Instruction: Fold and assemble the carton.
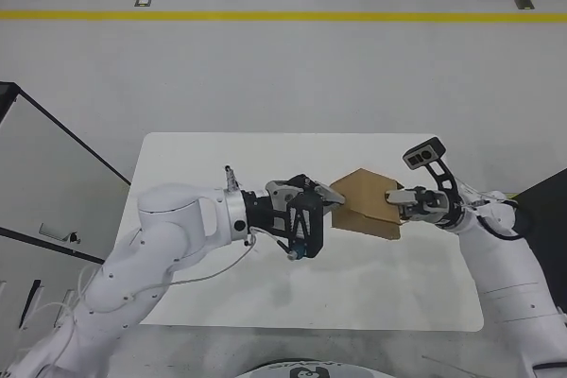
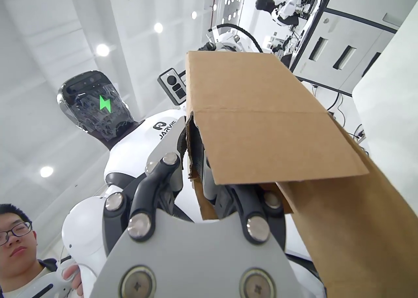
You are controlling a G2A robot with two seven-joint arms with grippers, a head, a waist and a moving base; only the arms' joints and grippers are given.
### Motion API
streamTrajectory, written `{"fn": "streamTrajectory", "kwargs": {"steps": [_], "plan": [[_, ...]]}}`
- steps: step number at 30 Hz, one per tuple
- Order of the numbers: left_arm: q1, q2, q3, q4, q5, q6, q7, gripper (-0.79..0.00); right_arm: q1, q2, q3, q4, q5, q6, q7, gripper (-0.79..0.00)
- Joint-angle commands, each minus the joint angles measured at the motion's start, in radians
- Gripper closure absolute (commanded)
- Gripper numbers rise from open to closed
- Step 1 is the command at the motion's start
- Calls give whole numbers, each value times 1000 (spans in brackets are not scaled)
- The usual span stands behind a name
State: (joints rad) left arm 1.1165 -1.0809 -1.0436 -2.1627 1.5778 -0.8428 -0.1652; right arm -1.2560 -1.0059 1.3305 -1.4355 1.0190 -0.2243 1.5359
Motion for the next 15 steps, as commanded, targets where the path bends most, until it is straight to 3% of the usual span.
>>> {"fn": "streamTrajectory", "kwargs": {"steps": [1,15], "plan": [[-3,0,8,6,5,-11,-2,0,2,1,-2,1,-8,-6,0,0],[13,1,-5,24,-14,25,-1,0,7,3,-12,5,-2,-22,0,0]]}}
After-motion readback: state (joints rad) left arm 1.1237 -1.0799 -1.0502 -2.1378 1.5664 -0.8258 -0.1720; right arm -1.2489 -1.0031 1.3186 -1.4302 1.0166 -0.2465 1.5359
